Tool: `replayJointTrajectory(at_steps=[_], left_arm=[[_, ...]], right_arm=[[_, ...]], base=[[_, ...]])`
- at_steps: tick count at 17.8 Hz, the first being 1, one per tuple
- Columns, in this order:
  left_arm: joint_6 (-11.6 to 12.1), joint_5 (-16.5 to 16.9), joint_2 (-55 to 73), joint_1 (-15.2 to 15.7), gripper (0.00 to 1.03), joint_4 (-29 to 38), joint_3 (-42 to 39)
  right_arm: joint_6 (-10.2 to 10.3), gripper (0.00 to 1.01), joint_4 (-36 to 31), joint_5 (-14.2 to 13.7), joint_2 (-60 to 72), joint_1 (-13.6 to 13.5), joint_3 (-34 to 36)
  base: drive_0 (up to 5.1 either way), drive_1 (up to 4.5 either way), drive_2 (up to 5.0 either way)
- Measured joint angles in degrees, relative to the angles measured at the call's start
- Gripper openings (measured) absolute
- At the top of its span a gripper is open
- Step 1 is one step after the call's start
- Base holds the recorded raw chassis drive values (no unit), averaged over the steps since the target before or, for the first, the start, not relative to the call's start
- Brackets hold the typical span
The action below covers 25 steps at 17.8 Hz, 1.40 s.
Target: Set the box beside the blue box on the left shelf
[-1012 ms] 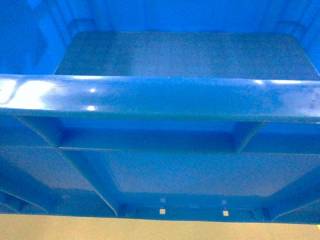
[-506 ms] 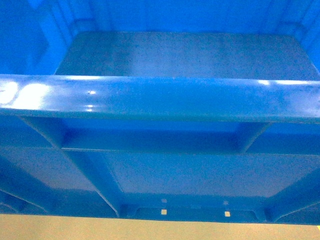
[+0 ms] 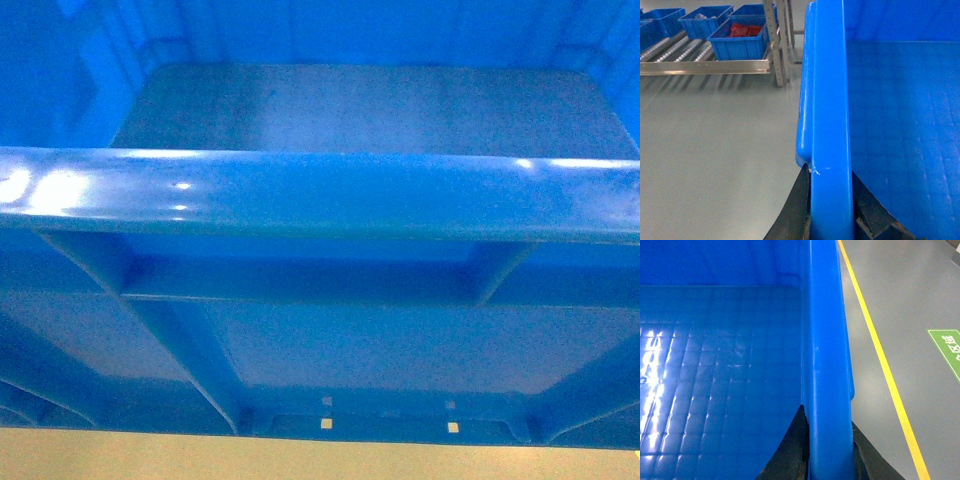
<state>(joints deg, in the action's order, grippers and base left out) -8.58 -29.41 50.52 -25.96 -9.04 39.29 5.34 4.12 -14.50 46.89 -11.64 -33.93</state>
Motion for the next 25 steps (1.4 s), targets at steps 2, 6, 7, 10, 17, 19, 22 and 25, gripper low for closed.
replayJointTrajectory(at_steps=[2,6,7,10,17,19,22,25], left_arm=[[0.0,0.0,0.0,0.0,0.1,0.0,0.0],[0.0,-0.1,0.0,0.0,0.1,-0.1,0.0],[0.0,0.0,0.0,0.0,0.1,0.1,0.0],[0.0,0.0,0.1,0.0,0.1,0.0,0.0],[0.0,0.0,0.1,0.0,0.1,0.0,0.0],[0.0,-0.1,0.1,0.0,0.1,0.0,0.0],[0.0,0.0,0.1,0.0,0.1,0.0,0.0],[0.0,0.0,0.1,0.0,0.1,0.0,0.0]], right_arm=[[0.0,0.1,-0.1,0.0,0.0,0.0,0.0],[0.0,0.1,0.1,0.0,-0.1,0.0,0.0],[0.0,0.1,-0.1,0.0,-0.1,0.0,0.0],[0.0,0.1,0.0,0.0,0.0,0.0,0.0],[0.0,0.1,-0.1,0.0,0.0,0.0,0.0],[0.0,0.1,-0.1,0.0,0.0,0.0,0.0],[0.0,0.1,-0.1,0.0,0.0,0.0,0.0],[0.0,0.1,-0.1,0.0,0.0,0.0,0.0]], base=[[0.0,4.1,-4.0],[0.0,4.11,-4.0],[0.0,4.03,-4.1],[0.1,4.16,-4.0],[0.0,4.12,-4.0],[0.1,4.18,-4.0],[0.0,4.11,-4.0],[0.0,4.1,-4.1]])
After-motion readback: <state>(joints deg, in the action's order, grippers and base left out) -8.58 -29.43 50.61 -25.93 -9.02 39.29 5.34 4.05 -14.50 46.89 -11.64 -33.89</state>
